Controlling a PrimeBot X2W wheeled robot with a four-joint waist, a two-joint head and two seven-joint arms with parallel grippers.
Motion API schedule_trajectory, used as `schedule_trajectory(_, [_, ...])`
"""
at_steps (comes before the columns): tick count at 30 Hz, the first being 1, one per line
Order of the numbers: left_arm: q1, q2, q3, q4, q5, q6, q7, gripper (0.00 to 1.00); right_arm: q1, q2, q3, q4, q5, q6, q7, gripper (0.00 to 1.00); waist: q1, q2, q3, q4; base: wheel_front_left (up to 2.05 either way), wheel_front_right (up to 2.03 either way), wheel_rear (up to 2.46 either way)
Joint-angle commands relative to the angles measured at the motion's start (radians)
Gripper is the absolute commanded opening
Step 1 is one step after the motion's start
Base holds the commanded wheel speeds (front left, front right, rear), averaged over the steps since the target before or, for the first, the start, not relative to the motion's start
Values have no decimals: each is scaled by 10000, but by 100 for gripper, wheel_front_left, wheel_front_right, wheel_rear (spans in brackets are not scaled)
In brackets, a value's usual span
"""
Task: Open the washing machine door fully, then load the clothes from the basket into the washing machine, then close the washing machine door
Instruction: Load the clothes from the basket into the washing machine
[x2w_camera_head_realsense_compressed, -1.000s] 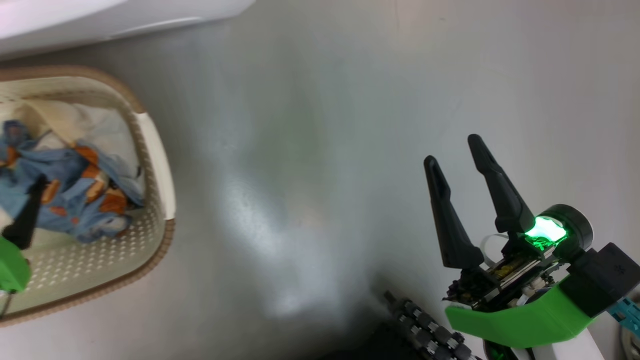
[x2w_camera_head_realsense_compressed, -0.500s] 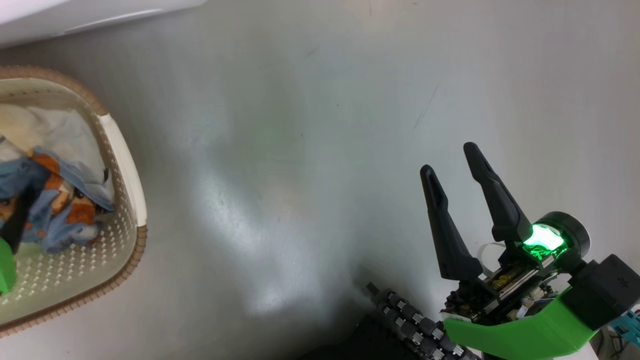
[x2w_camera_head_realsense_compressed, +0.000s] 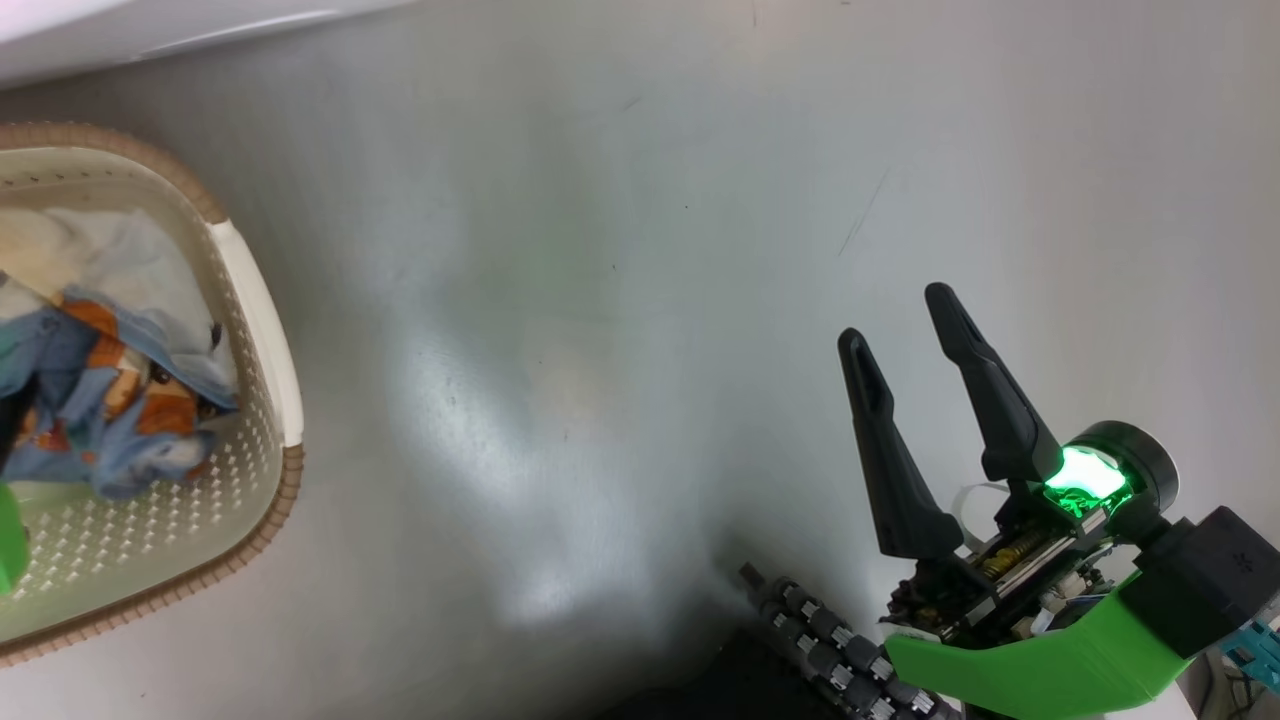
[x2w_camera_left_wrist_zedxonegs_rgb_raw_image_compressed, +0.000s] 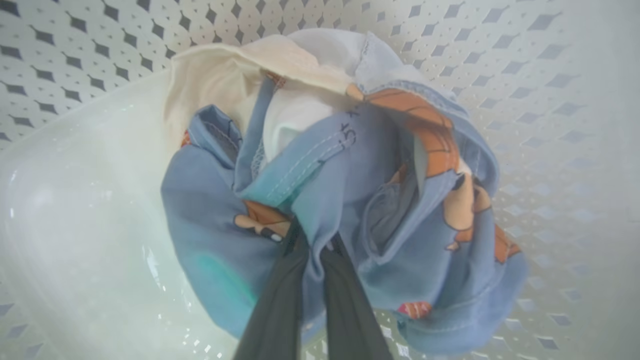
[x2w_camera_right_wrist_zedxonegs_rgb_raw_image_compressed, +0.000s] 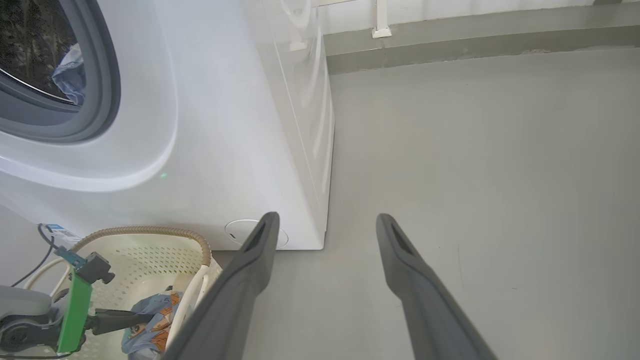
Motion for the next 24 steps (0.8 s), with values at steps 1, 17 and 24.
schedule_trajectory(1, [-26,525,220,-107,-114,-25,-149,0,243,-93,220,-178,46,16,-48,100,0,0,-13,10,0,0,0])
schedule_trajectory(17, [227,643,272,-1764,-1586,-25,-730,0,-348,-93,-203,369,-53,16,-48,100,0,0,-1152,926,0,0,0])
schedule_trajectory(24, [1311,680,1631,-2858,-1301,-25,-733,0,-416,-93,-438,596,-167,16,-48,100,0,0,-1843,1195,0,0,0])
